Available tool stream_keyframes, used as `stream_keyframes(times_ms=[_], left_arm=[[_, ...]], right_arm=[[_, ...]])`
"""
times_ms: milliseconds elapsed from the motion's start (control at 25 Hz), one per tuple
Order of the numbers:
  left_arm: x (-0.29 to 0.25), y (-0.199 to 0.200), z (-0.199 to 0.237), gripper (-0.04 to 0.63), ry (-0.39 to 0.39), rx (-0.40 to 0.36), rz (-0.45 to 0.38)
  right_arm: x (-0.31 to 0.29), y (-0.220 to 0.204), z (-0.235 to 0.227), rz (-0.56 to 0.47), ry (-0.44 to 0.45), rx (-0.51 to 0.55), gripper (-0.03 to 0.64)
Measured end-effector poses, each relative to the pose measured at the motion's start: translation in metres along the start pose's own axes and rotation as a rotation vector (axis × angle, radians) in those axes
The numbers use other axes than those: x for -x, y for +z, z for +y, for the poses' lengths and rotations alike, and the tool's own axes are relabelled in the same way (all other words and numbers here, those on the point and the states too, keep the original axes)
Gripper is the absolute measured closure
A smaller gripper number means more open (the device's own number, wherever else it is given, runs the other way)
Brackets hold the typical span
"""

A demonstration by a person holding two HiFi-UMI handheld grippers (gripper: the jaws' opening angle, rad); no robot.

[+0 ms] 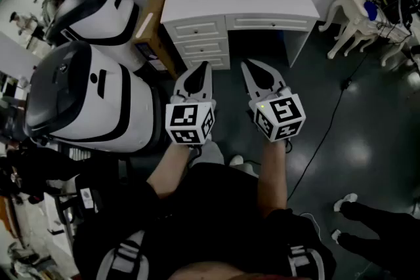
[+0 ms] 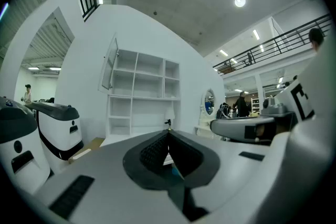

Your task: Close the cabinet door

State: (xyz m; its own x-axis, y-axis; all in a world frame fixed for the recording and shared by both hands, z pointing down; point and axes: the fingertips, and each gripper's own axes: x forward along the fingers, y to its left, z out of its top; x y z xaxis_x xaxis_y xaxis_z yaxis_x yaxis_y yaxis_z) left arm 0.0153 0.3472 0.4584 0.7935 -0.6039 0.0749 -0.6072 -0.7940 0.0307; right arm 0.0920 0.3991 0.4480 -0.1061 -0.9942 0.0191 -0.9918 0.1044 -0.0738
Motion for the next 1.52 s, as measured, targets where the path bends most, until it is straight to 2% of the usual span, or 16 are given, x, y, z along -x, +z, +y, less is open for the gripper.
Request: stream_keyframes(times_ms=[320,520,680,1000,1360,1520], left_arm=[[-0.008,-0.010,-0.011,0.584,-0.035,-0.003,0.050],[-0.011,-0.018,-0.021,0.584,-0.065,-0.007,0.069],[-0.010,-0.018,-0.014,0.584,-0.057,0.003,0.063],[-0.009,-0.021,0.031,0.584,0.012,0.043,0.062],[-0.008,-0.013,0.119,0.584,0.128,0.126,0.024],[-0.008,-0.008,0.171,0.584,0.191,0.156,0.005]], right_arm=[[0.007,-0.006,-0.004,0.012,-0.019,-0.030,0.601],[0.015,-0.008,-0.018,-0.006,-0.064,-0.048,0.601],[0.013,-0.015,-0.029,0.015,-0.095,-0.066,0.601],[-0.025,-0.017,-0.014,0.033,-0.044,-0.055,0.601],[-0.106,-0.008,0.013,0.053,0.017,-0.033,0.601],[-0.159,-0.001,0.045,0.048,0.076,-0.011,0.601]])
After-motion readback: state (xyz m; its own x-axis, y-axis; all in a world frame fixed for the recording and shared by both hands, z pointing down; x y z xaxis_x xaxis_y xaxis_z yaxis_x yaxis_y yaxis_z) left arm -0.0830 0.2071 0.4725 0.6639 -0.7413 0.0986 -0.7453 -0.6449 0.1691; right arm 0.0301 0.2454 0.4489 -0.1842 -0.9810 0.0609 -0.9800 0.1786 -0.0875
